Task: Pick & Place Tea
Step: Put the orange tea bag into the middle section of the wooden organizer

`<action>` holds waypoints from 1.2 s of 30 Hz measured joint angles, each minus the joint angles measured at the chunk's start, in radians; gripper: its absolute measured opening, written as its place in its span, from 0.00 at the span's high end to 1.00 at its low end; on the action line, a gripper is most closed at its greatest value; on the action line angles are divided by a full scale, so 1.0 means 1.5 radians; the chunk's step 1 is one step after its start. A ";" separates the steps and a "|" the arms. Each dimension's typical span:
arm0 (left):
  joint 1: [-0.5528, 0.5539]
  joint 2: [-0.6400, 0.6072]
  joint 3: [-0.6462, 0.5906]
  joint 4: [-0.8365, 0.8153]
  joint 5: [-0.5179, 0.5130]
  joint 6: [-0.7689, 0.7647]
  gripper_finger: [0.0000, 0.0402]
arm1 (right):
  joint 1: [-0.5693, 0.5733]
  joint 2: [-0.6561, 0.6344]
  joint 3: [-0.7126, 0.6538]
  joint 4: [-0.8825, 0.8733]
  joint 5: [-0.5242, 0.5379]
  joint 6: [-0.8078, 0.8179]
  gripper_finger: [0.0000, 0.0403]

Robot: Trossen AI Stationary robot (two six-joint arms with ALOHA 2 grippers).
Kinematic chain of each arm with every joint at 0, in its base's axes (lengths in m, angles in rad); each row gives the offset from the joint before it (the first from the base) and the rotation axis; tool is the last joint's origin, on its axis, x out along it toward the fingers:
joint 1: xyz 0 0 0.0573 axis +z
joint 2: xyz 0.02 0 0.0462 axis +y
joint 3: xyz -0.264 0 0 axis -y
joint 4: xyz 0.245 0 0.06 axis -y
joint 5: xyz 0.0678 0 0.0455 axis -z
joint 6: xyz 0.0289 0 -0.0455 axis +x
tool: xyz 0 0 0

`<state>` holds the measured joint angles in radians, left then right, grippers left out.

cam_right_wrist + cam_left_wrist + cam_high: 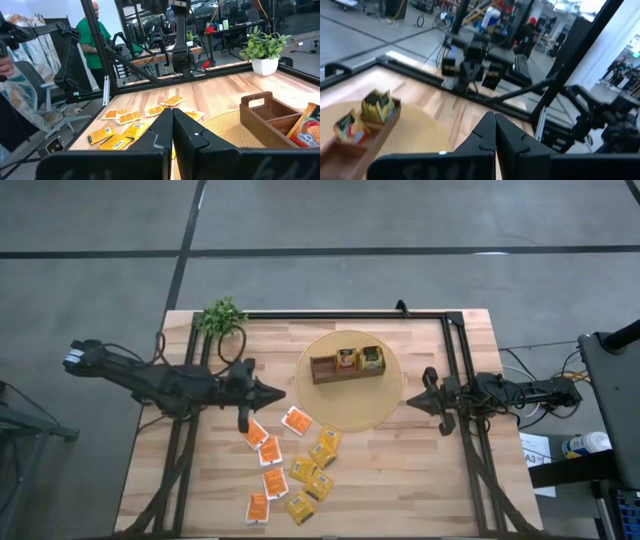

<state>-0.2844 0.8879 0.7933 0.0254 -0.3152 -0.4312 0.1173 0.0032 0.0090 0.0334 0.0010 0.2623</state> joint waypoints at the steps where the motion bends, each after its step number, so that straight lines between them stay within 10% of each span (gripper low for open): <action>1: 0.000 0.000 0.007 0.001 0.000 0.001 0.99 | 0.000 0.000 0.000 0.000 0.000 0.000 0.98; 20: -0.001 0.176 0.185 -0.039 0.071 0.116 0.48 | 0.000 -0.001 0.000 0.000 0.000 0.000 0.98; 36: 0.001 0.325 0.372 -0.146 0.060 0.253 0.44 | 0.000 0.000 0.000 0.000 0.000 0.000 0.98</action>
<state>-0.2832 1.3748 1.3506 -0.1934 -0.2254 -0.0524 0.1173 0.0030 0.0090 0.0334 0.0010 0.2619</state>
